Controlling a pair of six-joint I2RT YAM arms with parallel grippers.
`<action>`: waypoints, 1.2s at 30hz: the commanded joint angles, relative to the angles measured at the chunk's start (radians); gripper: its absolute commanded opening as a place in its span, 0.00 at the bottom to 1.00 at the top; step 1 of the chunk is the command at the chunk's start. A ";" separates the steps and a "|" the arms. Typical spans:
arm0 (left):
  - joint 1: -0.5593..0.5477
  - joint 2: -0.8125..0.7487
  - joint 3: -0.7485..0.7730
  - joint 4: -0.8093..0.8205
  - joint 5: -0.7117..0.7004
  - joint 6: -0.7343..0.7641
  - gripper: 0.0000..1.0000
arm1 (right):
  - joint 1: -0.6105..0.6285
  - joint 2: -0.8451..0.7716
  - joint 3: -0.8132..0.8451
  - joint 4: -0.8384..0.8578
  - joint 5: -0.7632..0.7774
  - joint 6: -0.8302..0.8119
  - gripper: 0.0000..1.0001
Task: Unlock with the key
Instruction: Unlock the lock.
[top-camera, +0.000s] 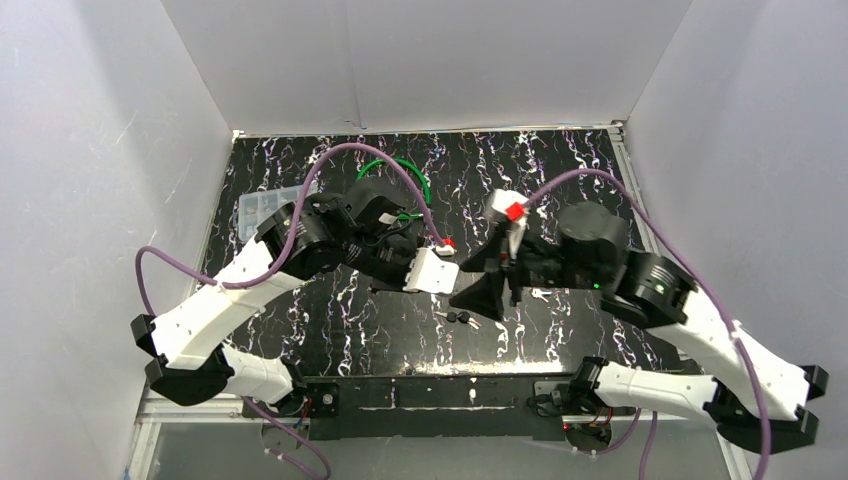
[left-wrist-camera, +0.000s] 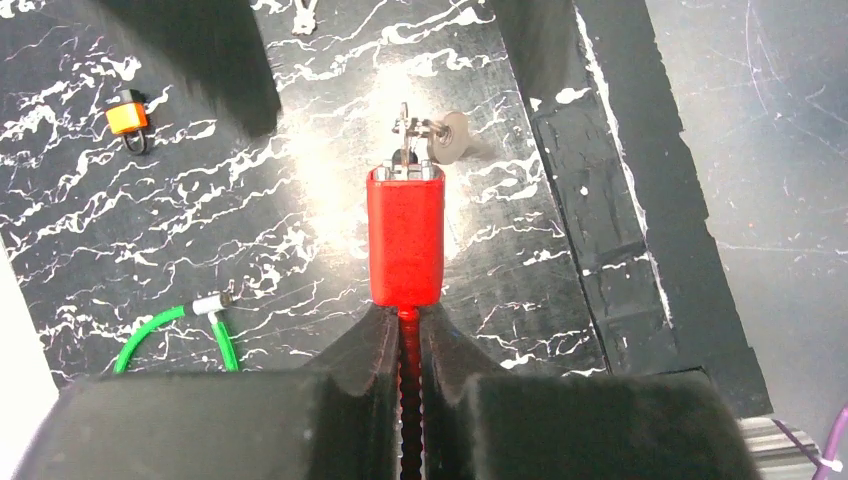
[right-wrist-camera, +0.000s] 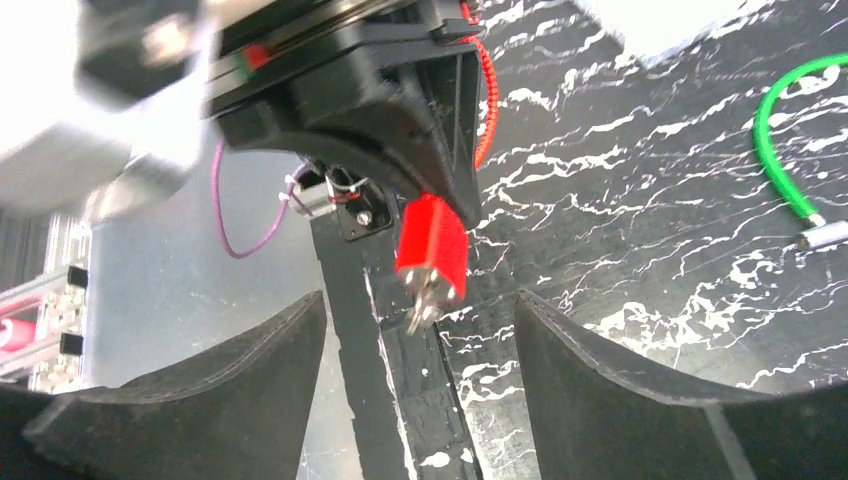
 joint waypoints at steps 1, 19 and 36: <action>-0.002 -0.028 0.003 0.026 -0.003 -0.061 0.00 | 0.003 -0.161 -0.084 0.130 0.078 0.041 0.73; -0.001 0.001 0.062 0.002 0.029 -0.124 0.00 | 0.003 -0.117 -0.137 0.262 0.086 0.052 0.35; -0.001 -0.003 0.060 0.032 0.005 -0.147 0.00 | 0.003 -0.121 -0.203 0.276 0.079 0.101 0.11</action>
